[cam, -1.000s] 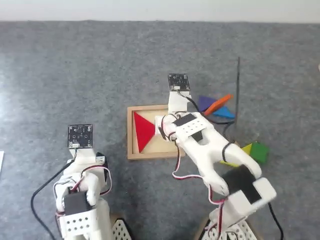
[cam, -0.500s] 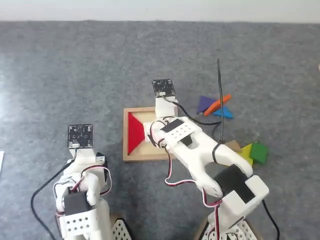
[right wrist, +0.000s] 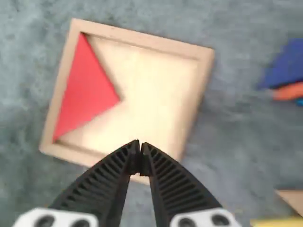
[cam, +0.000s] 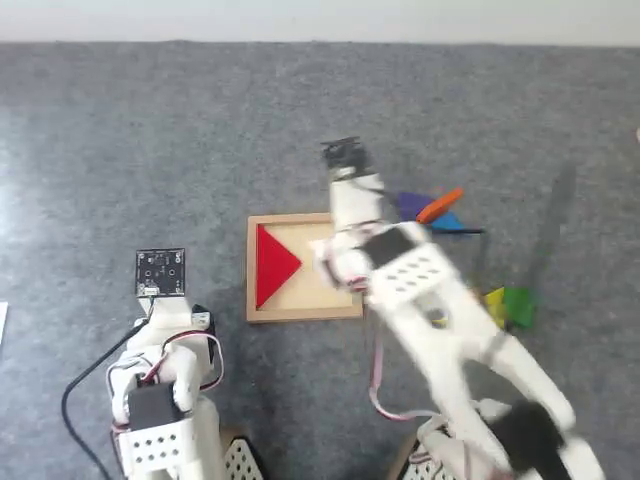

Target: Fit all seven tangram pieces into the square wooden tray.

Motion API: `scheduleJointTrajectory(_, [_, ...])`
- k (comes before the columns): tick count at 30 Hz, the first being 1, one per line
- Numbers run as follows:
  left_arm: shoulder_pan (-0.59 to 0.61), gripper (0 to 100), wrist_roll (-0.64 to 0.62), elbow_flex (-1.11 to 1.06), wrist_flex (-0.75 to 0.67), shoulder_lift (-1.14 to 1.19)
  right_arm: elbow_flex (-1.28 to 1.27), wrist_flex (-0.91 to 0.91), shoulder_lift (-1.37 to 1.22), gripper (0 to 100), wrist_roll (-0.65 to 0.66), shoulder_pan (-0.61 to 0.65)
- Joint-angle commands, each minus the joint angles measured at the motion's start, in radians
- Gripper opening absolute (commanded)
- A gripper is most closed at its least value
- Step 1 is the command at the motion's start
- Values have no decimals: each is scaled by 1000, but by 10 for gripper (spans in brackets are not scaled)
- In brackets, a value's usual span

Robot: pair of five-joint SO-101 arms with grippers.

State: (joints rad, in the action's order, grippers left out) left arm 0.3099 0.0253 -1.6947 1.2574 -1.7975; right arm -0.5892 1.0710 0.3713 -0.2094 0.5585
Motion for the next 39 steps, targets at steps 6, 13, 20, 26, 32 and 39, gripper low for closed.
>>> scheduleJointTrajectory(6, [0,82,2,12,3,-18,-26,364,114,84,413,-418])
scheduleJointTrajectory(13, [0,82,2,12,3,-18,-87,400,22,132,555,-478])
scheduleJointTrajectory(20, [0,82,2,12,3,-18,-106,464,8,247,971,-533])
scheduleJointTrajectory(26, [0,82,2,12,3,-18,-104,302,56,249,1711,-667])
scheduleJointTrajectory(32, [0,82,2,12,3,-18,-173,298,54,252,1875,-668])
scheduleJointTrajectory(39, [0,82,2,12,3,-18,-245,271,53,258,1999,-757])
